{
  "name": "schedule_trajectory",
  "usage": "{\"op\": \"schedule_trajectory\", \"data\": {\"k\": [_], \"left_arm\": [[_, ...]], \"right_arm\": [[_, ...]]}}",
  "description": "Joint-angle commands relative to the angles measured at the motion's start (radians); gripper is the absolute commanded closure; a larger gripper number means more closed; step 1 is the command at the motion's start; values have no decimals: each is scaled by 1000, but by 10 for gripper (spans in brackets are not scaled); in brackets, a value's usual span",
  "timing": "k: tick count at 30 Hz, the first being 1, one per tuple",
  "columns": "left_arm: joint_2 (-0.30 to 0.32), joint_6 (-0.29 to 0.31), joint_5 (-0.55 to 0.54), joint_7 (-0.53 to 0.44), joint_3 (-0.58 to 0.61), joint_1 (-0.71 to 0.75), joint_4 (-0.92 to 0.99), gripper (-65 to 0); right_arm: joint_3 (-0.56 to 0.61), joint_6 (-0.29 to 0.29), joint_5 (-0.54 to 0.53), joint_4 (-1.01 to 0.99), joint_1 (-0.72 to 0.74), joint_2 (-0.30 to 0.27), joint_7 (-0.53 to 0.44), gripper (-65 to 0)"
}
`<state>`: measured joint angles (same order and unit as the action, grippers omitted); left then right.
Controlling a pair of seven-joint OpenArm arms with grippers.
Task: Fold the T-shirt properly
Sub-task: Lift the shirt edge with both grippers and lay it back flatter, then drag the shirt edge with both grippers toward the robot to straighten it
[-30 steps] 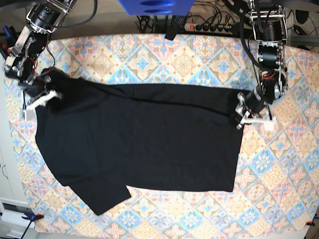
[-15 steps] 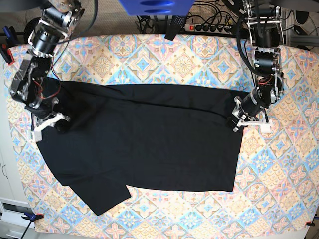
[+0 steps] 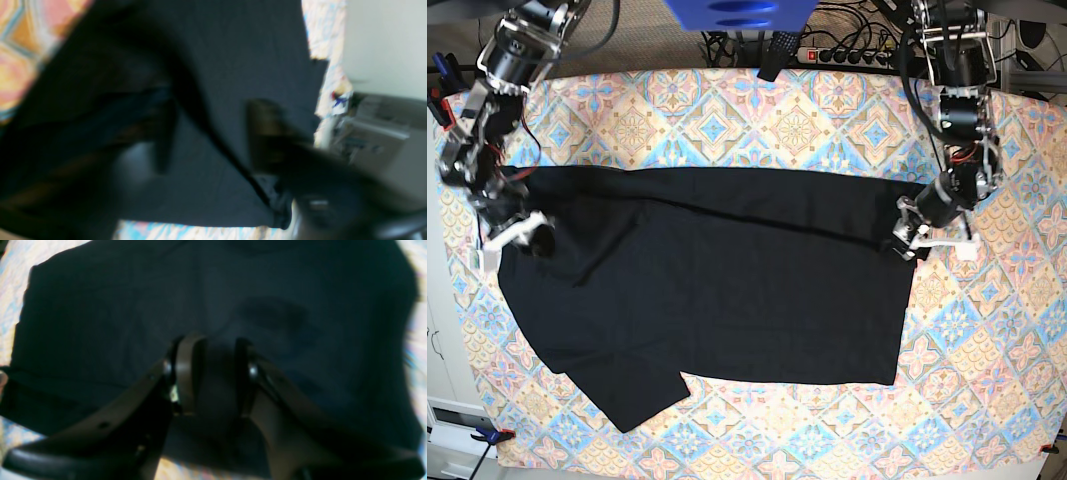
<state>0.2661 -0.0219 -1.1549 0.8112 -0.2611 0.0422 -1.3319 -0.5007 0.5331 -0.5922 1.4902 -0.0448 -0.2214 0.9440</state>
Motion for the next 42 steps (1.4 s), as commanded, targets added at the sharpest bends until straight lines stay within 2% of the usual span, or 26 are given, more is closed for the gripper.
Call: {"op": "schedule_trajectory", "data": {"k": [1,3,4,7,14,22,26,29,42], "left_arm": [[14,13,-23,7,-22,9,-54,-446],[14,13,-61,21,-37,57,-114,-517],[15,13,-76,23,-37,77,-136,-527],[17,13,-93,21,-39,130,-173,-517],[-18,13,-93,23,-37,213,-168,-492],[-20,13,-104,23,-40,292,-173,-461],[-21,13,-139,23,-94,322,-166,-461],[-21,13,-139,20,-108,310,-128,-461],[-41,13,-133,23,-99,54,187,-460]], "right_arm": [[-17,12,-24,49,-17,-17,-20,-181],[-45,12,-24,92,-71,-19,-1,-181],[-60,12,-24,105,-93,-19,14,-181],[-97,14,-27,120,-148,-19,50,-181],[-114,15,-27,172,-254,-19,53,-181],[-112,14,-27,174,-286,-19,56,-181],[-112,14,-27,174,-287,-17,56,-181],[-109,14,-27,174,-287,-17,56,-181],[-112,14,-28,163,-287,-17,56,-181]]}}
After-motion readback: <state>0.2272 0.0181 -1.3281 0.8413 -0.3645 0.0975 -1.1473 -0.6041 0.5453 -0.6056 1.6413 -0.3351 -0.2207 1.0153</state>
